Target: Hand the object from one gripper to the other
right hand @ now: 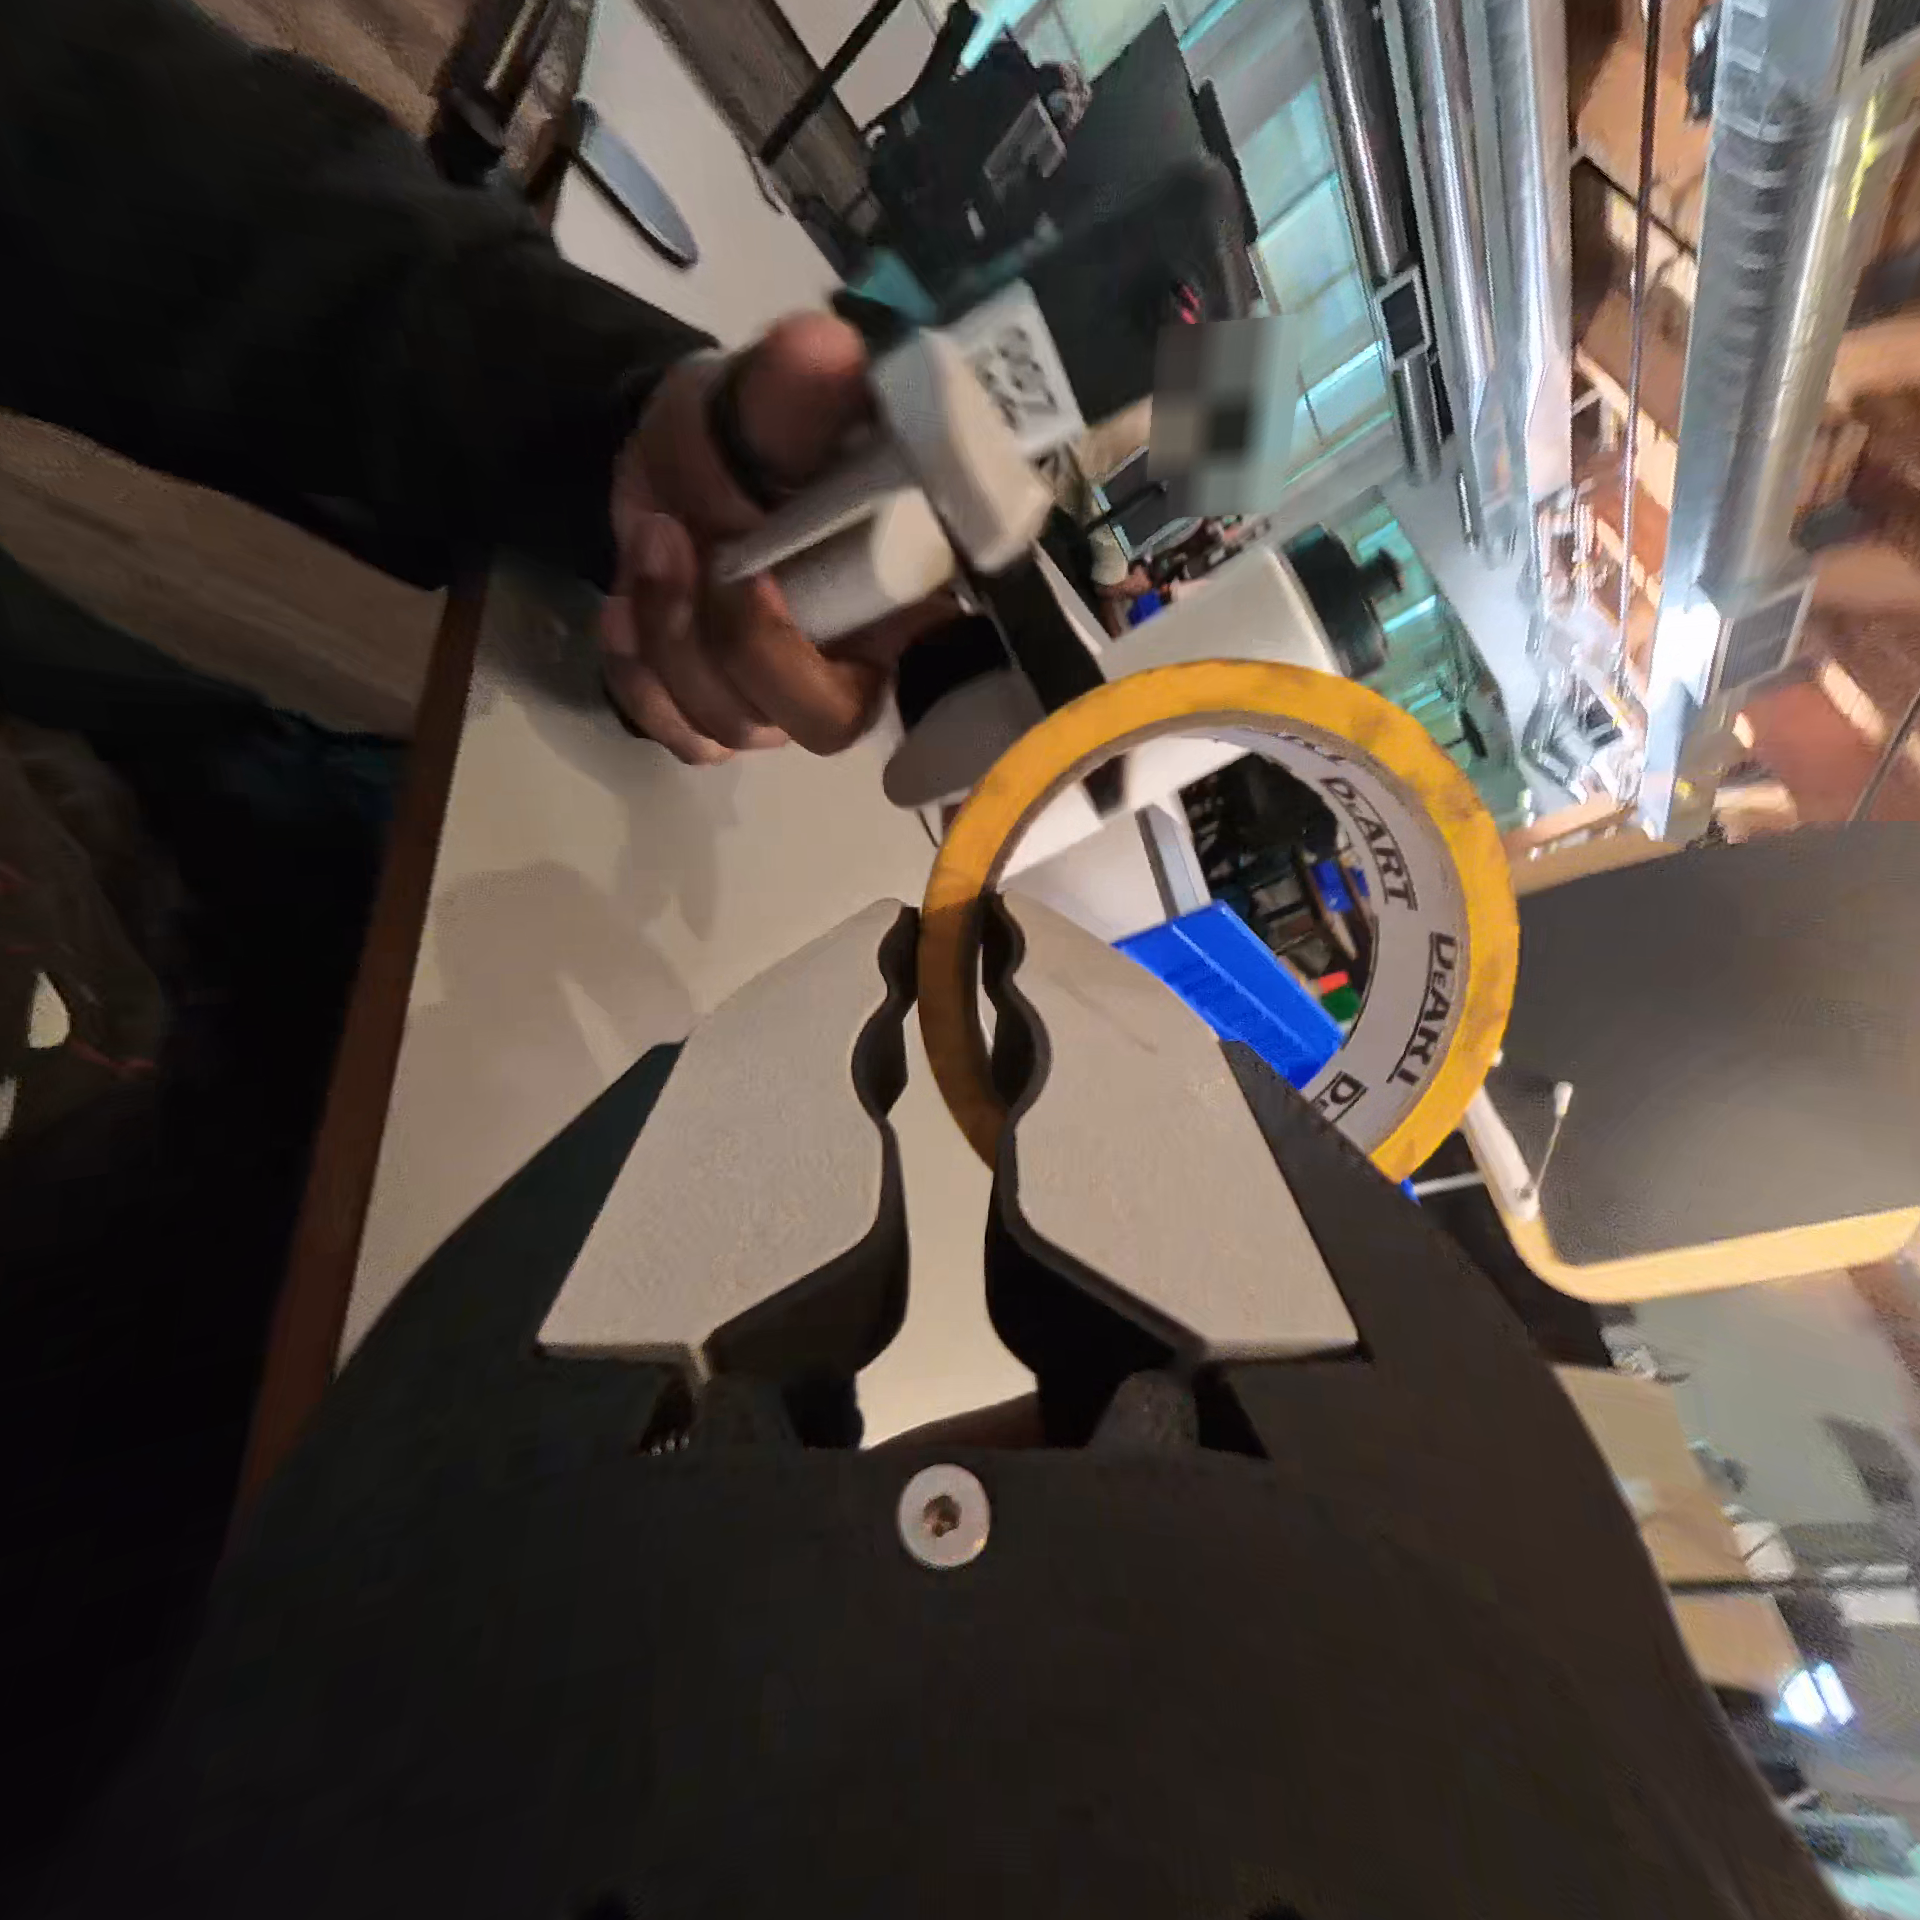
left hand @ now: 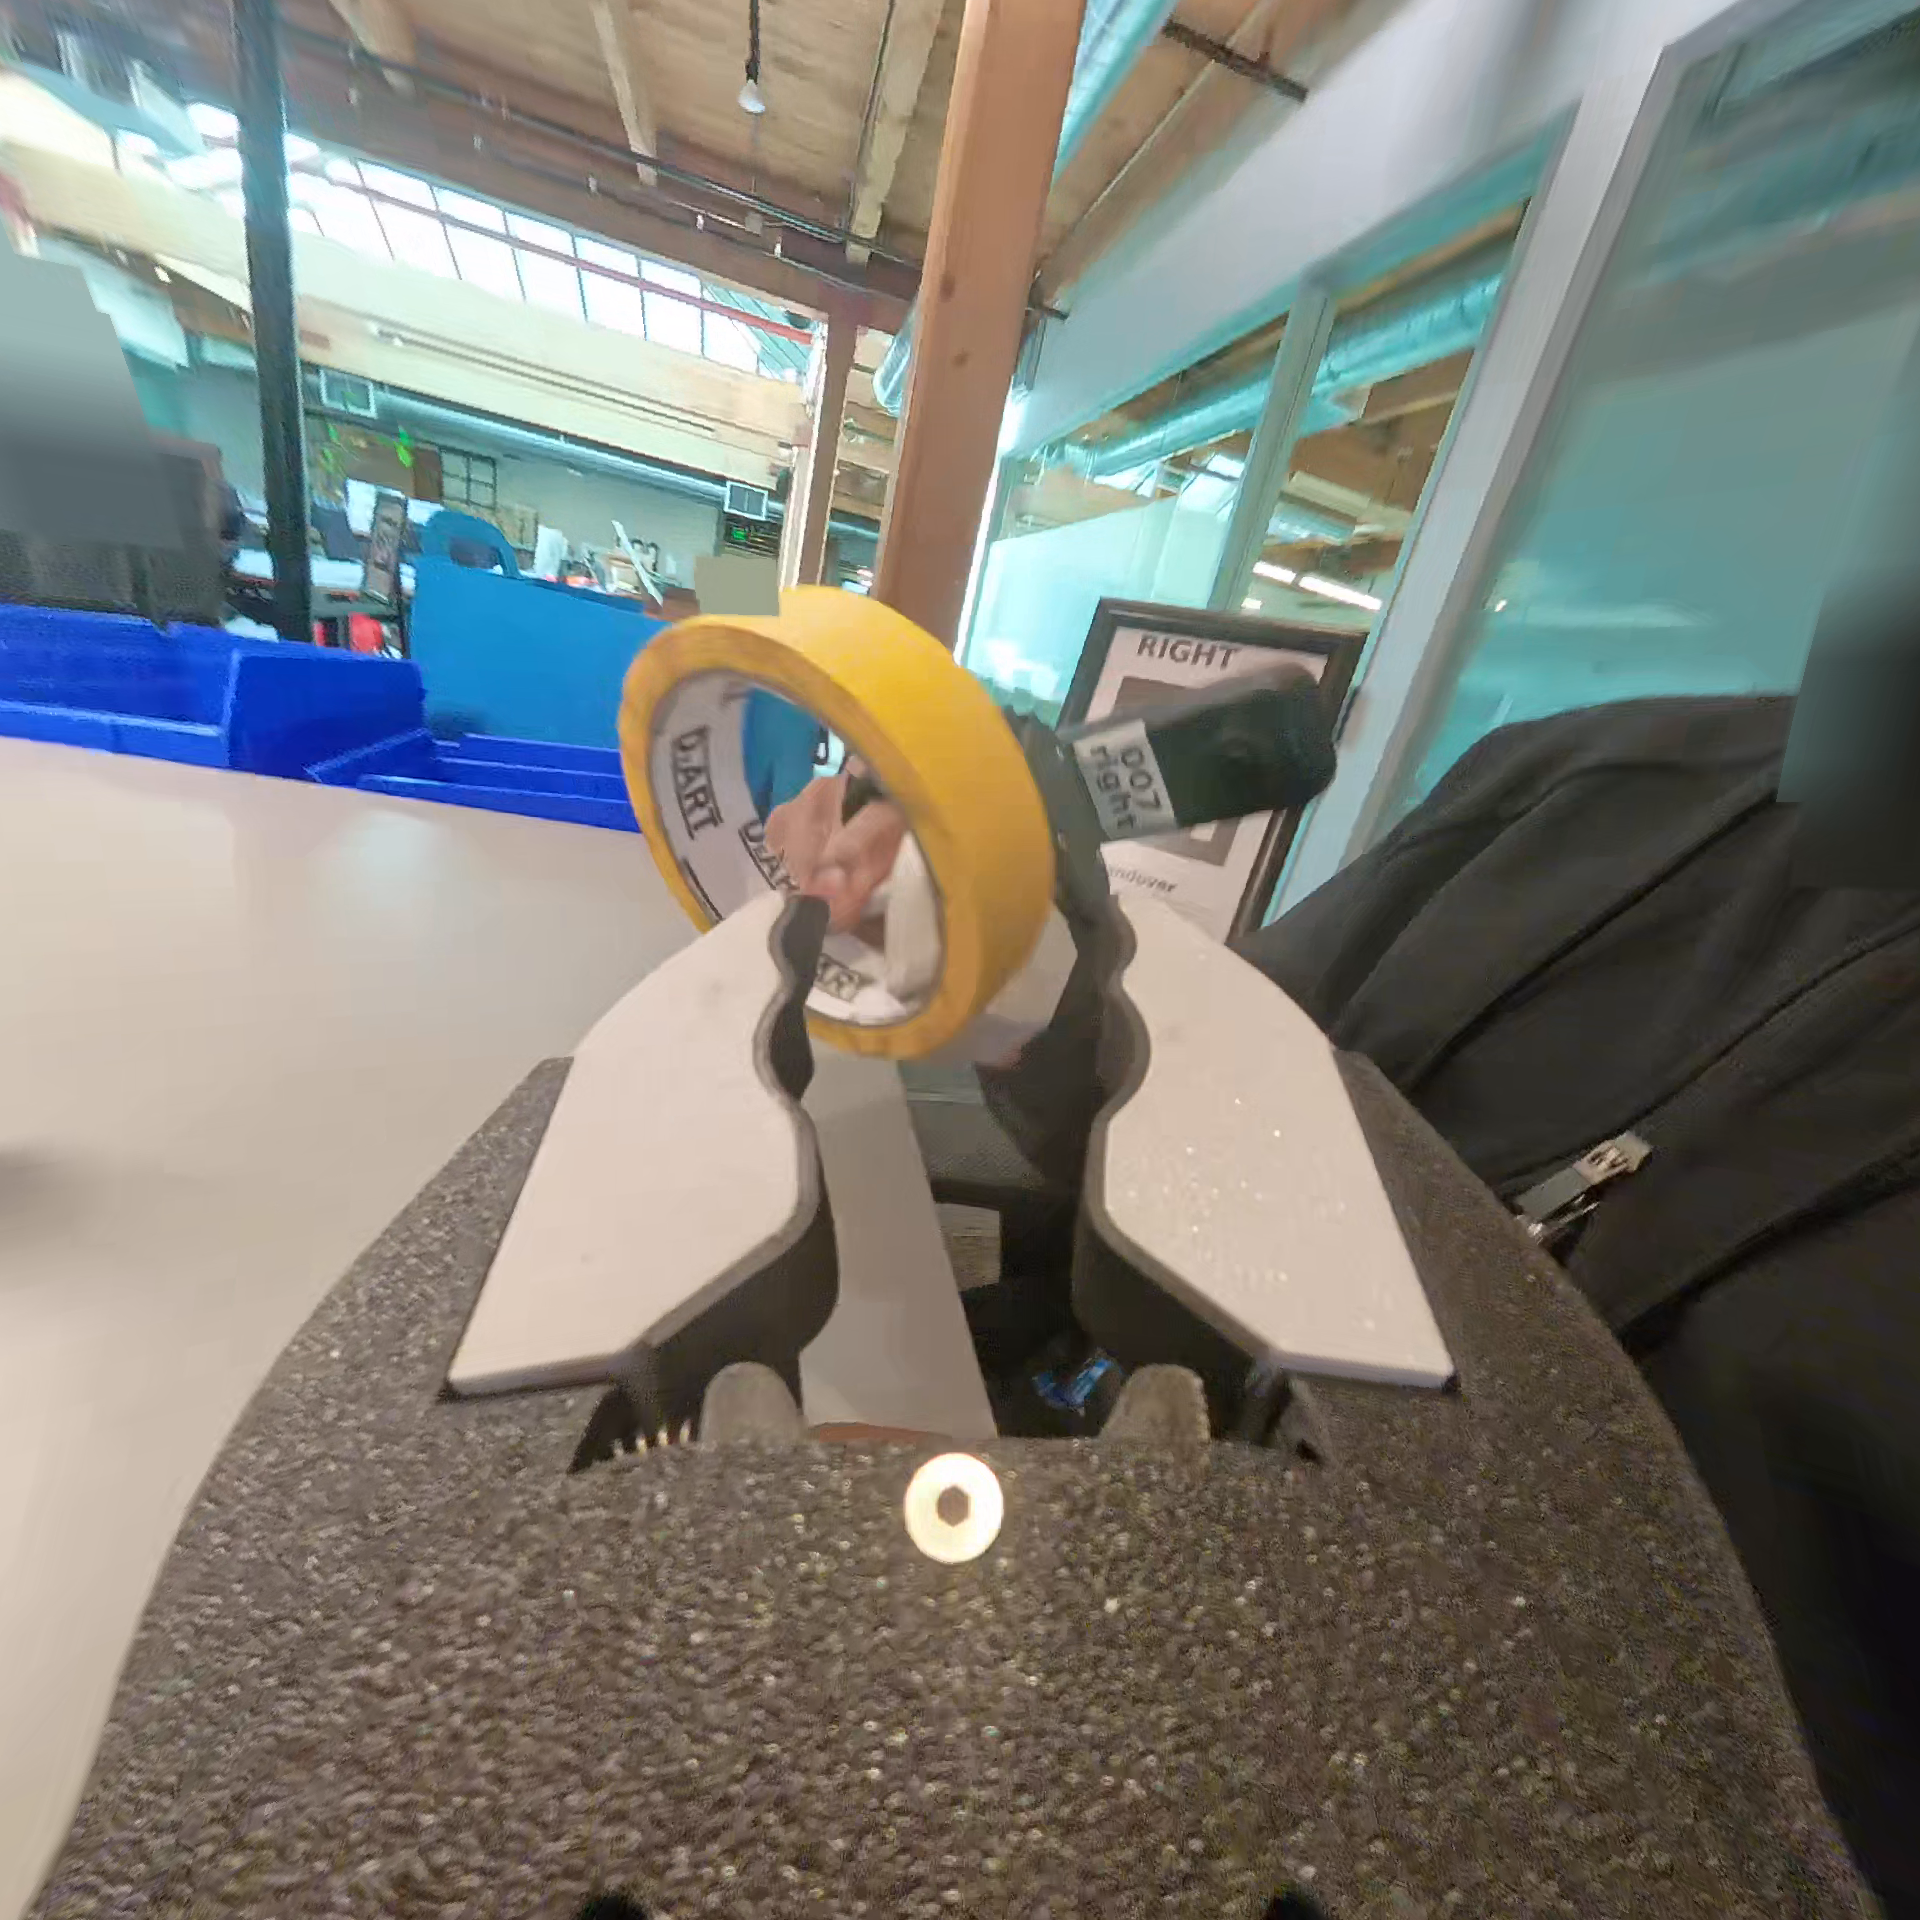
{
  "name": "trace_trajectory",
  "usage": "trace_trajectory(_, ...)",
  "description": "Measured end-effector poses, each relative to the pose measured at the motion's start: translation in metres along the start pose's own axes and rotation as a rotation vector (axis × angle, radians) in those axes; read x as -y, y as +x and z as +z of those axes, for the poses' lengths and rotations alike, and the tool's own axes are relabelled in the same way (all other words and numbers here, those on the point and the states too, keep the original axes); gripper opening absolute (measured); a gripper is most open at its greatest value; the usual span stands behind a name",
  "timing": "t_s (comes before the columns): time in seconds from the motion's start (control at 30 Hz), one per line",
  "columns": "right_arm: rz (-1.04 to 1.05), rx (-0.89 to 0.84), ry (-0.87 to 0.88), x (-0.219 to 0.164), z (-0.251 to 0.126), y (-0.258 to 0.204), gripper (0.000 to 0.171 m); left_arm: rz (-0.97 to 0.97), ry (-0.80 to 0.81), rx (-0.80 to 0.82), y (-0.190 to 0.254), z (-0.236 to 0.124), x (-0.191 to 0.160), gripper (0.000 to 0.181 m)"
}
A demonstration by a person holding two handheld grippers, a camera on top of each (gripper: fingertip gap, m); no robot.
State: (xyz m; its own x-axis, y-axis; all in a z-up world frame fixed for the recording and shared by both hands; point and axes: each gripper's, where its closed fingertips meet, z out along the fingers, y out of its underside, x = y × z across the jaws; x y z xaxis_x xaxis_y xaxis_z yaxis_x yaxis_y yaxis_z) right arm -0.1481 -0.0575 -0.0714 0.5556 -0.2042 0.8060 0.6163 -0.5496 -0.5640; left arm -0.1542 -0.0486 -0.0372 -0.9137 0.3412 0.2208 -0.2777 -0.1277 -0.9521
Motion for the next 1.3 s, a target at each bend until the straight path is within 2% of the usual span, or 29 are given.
trace_trajectory(0.1, -0.075, 0.022, -0.002, 0.0, 0.01, -0.013, 0.011, -0.082, -0.024, -0.036, 0.001, 0.005, -0.007, 0.052)
trace_trajectory(0.13, -0.1, 0.026, -0.024, -0.004, 0.014, -0.017, 0.011, -0.09, -0.035, -0.034, 0.0, 0.006, -0.01, 0.042)
trace_trajectory(0.17, -0.123, 0.02, -0.051, -0.01, 0.017, -0.018, 0.011, -0.067, -0.031, -0.042, 0.0, 0.005, -0.011, 0.027)
trace_trajectory(0.27, -0.107, -0.02, -0.075, -0.019, 0.022, -0.015, 0.011, 0.043, -0.022, 0.019, -0.005, 0.005, -0.008, 0.024)
trace_trajectory(0.37, 0.052, 0.022, -0.006, -0.015, 0.018, -0.013, 0.026, 0.259, -0.048, 0.173, -0.017, 0.002, -0.006, 0.023)
trace_trajectory(0.53, 0.451, 0.014, 0.006, -0.025, 0.008, 0.016, 0.03, 0.77, -0.132, 0.524, -0.041, -0.002, 0.005, 0.021)
trace_trajectory(0.6, 0.673, -0.004, 0.03, -0.025, 0.004, 0.032, 0.039, 0.97, -0.209, 0.679, -0.054, -0.005, 0.005, 0.02)
trace_trajectory(0.67, 0.884, -0.003, 0.124, -0.013, 0.001, 0.046, 0.047, 1.128, -0.328, 0.805, -0.068, -0.008, -0.001, 0.02)
trace_trajectory(0.77, 1.046, -0.004, 0.186, 0.0, 0.0, 0.054, 0.055, 1.327, -0.47, 0.875, -0.075, -0.004, -0.011, 0.02)
trace_trajectory(0.9, 1.064, -0.069, 0.061, -0.01, 0.012, 0.048, 0.061, 1.495, -0.554, 0.851, -0.072, 0.009, -0.024, 0.021)
trace_trajectory(0.97, 1.063, -0.115, 0.004, -0.019, 0.016, 0.047, 0.056, 1.543, -0.583, 0.833, -0.071, 0.013, -0.03, 0.021)
trace_trajectory(1.0, 1.058, -0.13, 0.003, -0.021, 0.017, 0.047, 0.039, 1.547, -0.592, 0.831, -0.072, 0.014, -0.032, 0.021)
trace_trajectory(1.03, 1.053, -0.133, 0.014, -0.02, 0.017, 0.047, 0.031, 1.538, -0.586, 0.835, -0.072, 0.014, -0.031, 0.021)
trace_trajectory(1.1, 1.048, -0.134, 0.05, -0.018, 0.016, 0.051, 0.03, 1.515, -0.535, 0.824, -0.069, 0.014, -0.028, 0.021)
trace_trajectory(1.17, 1.045, -0.148, 0.088, -0.017, 0.011, 0.058, 0.029, 1.458, -0.434, 0.793, -0.06, 0.015, -0.021, 0.029)
trace_trajectory(1.23, 1.038, -0.151, 0.114, -0.018, 0.002, 0.065, 0.029, 1.34, -0.311, 0.722, -0.048, 0.016, -0.013, 0.043)
trace_trajectory(1.3, 1.047, -0.136, 0.145, -0.019, -0.007, 0.071, 0.029, 1.178, -0.16, 0.621, -0.031, 0.016, -0.001, 0.046)
